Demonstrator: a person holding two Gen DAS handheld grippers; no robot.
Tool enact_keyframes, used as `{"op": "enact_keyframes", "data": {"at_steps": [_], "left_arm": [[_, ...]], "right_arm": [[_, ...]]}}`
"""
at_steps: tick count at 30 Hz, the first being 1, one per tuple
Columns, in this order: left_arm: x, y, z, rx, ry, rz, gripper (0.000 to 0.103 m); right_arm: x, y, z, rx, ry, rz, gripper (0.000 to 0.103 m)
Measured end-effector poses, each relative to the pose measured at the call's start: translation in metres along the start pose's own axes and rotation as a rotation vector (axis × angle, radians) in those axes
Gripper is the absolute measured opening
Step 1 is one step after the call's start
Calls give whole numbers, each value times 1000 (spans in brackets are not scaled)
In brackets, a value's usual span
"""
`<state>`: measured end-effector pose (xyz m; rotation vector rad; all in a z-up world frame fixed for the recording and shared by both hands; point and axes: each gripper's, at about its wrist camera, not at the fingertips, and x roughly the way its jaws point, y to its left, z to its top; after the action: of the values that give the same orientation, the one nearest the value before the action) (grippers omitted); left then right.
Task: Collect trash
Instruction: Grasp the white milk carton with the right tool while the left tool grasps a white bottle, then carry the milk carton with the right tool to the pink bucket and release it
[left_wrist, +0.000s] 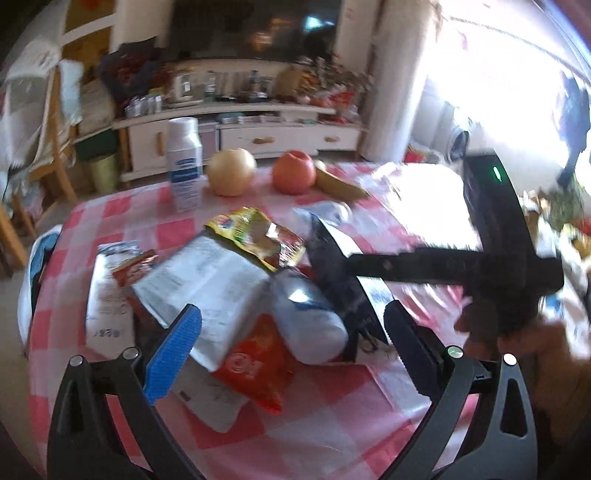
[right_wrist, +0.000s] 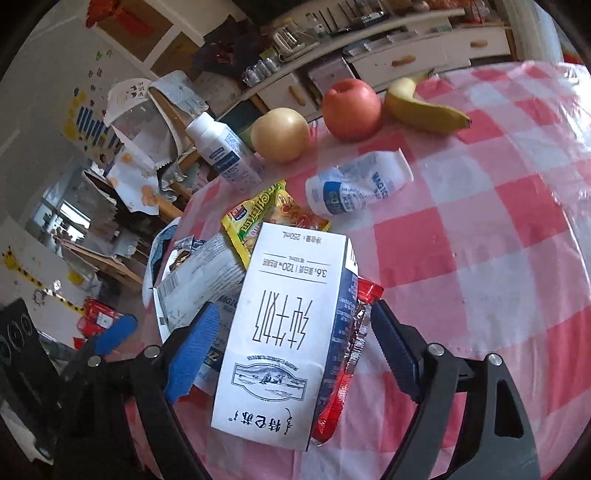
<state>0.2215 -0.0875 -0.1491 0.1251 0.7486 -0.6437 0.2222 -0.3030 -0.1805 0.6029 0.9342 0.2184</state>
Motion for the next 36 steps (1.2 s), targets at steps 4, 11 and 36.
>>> {"op": "enact_keyframes", "data": {"at_steps": [4,11,36], "left_arm": [[5,-12,-8,61,26,8,98],[23,-14,-14,80,83,92,79],[38,-20,-21,59,99,168,45]], "right_arm": [[2,-6,2,26,15,35,84],[8,3,1,-5,35,24,84],[10,7,-3,-83,48,-56,65]]}}
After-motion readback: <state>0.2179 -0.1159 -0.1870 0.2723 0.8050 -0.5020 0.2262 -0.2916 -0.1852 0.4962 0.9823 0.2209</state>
